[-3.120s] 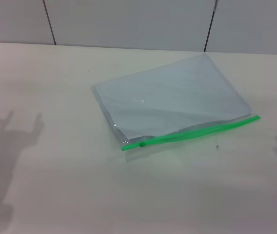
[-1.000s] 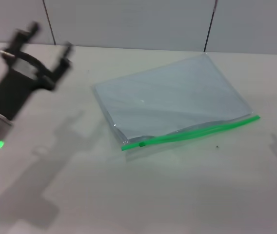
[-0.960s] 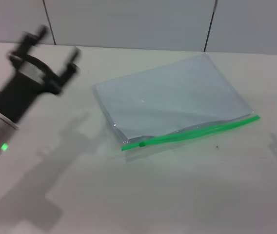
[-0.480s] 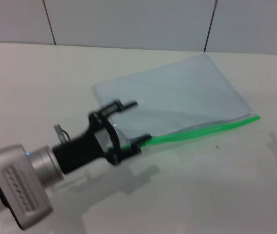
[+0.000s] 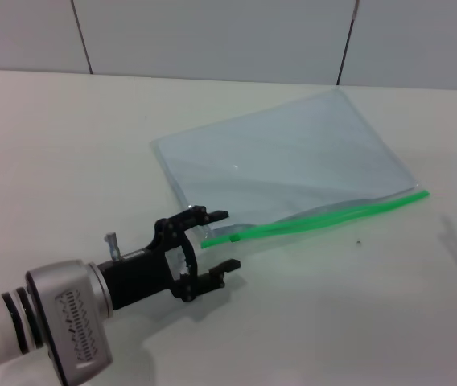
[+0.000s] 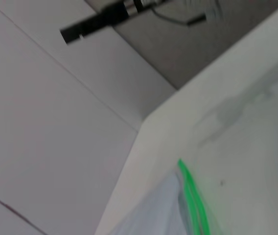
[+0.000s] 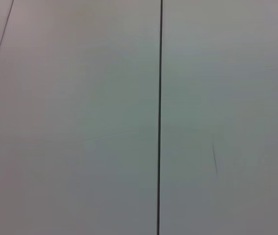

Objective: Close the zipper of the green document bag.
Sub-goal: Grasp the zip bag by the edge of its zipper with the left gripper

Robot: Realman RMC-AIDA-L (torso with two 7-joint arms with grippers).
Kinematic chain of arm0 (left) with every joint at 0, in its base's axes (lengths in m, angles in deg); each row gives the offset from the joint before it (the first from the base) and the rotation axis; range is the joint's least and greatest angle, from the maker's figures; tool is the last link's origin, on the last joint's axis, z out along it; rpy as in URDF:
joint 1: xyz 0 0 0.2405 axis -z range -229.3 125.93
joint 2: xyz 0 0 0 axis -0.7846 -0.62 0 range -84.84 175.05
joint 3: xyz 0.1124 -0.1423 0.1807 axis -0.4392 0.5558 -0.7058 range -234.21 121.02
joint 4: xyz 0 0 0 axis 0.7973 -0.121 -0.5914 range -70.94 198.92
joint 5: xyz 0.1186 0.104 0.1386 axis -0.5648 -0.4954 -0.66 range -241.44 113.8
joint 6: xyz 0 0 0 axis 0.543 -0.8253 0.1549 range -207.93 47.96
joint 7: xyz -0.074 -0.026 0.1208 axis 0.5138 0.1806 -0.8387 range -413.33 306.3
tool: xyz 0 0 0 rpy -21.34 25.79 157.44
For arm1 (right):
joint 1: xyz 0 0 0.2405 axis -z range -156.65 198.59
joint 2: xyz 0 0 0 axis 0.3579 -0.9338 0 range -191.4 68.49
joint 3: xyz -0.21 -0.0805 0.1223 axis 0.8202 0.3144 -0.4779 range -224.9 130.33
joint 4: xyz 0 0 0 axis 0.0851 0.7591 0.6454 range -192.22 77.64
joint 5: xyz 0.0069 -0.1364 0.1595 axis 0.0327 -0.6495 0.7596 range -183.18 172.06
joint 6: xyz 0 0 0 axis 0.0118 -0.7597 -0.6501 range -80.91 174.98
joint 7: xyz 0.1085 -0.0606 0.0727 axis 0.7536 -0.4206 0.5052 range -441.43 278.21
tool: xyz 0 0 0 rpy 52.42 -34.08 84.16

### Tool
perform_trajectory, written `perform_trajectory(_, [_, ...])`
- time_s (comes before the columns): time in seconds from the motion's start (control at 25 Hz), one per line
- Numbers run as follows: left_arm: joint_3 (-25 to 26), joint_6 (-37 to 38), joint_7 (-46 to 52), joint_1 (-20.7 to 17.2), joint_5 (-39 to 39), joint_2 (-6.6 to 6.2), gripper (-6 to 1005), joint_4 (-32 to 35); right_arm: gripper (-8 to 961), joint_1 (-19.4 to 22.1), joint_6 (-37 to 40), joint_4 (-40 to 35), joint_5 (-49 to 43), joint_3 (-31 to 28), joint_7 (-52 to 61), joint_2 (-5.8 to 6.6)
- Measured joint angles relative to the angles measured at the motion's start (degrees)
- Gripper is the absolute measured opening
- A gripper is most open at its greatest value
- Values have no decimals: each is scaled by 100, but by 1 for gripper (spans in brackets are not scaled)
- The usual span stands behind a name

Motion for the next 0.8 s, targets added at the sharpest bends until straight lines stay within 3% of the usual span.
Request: perform_trajectory(0.8, [122, -610, -356, 384, 8, -35, 739, -231, 907, -23, 0, 27, -37, -3, -2, 0])
